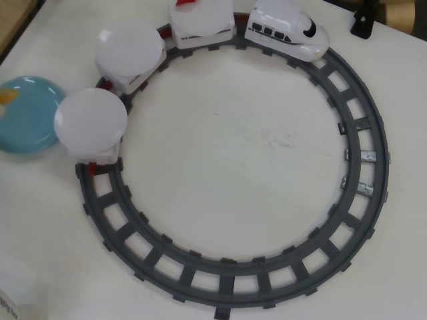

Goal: Pick up the sushi from the Shinkansen and put it on the blue dish

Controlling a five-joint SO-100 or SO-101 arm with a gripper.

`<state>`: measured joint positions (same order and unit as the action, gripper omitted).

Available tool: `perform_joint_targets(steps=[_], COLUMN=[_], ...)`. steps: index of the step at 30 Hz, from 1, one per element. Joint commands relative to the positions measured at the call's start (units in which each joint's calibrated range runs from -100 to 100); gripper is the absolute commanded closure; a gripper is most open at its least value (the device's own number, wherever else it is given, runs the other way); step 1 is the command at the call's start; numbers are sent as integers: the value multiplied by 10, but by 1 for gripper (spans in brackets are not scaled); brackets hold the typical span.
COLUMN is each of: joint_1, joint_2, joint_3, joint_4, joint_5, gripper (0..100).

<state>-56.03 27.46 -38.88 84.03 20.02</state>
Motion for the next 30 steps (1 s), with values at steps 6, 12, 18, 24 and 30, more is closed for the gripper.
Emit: perform_joint_targets(steps=[6, 12, 18, 24, 30], joint_1=[0, 0, 0, 0, 0], joint_2=[107, 157, 180, 181, 183], joint_3=[-131, -154, -155, -151, -147], joint_4=[3, -3, -3, -11, -19], joint_5=[-4, -4, -4, -11, -11], gripper=[95, 95, 95, 94, 91])
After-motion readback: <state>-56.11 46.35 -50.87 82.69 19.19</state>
